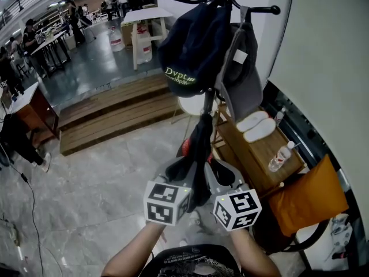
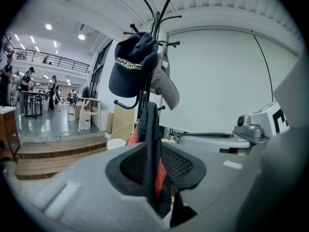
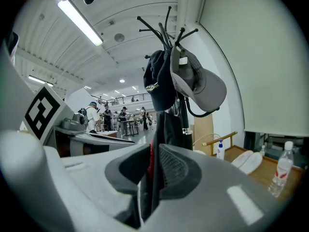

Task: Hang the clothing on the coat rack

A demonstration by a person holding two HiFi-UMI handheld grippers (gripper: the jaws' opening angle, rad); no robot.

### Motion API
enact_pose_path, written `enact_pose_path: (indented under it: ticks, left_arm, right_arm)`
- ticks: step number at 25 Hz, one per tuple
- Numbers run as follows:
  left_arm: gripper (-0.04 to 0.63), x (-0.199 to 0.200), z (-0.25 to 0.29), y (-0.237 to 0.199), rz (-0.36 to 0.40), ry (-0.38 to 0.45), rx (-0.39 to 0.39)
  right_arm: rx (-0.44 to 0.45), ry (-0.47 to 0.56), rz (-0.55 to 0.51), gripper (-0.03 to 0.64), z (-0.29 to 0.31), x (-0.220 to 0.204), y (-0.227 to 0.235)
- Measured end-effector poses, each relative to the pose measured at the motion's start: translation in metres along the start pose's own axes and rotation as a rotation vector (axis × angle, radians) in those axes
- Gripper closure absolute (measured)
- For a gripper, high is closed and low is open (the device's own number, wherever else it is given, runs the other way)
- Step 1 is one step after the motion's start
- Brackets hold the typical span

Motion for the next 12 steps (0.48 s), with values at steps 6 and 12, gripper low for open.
enact_pose_path:
  ticks: [6,12]
  left_arm:
    - [0.564,-0.006,-0.015,0.01,-0.002,0.01,0.003]
    - [0.588,-0.01,-0.022,0.015,-0.002,0.014,0.015]
  right_arm:
    - [0.015,0.007,0.005,0.581,-0.015,0.001,-0.007]
    - [0.025,0.009,0.002,0.592,-0.024,0.0,-0.012]
Point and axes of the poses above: the fingertips, and each gripper's own axes: z forward along the fingers, y to its right, x out of its top, the point moved 6 cm from there along -z, backward along the fingers, and after that the axes turned 12 degrees about -z, right-handed, at the moved point
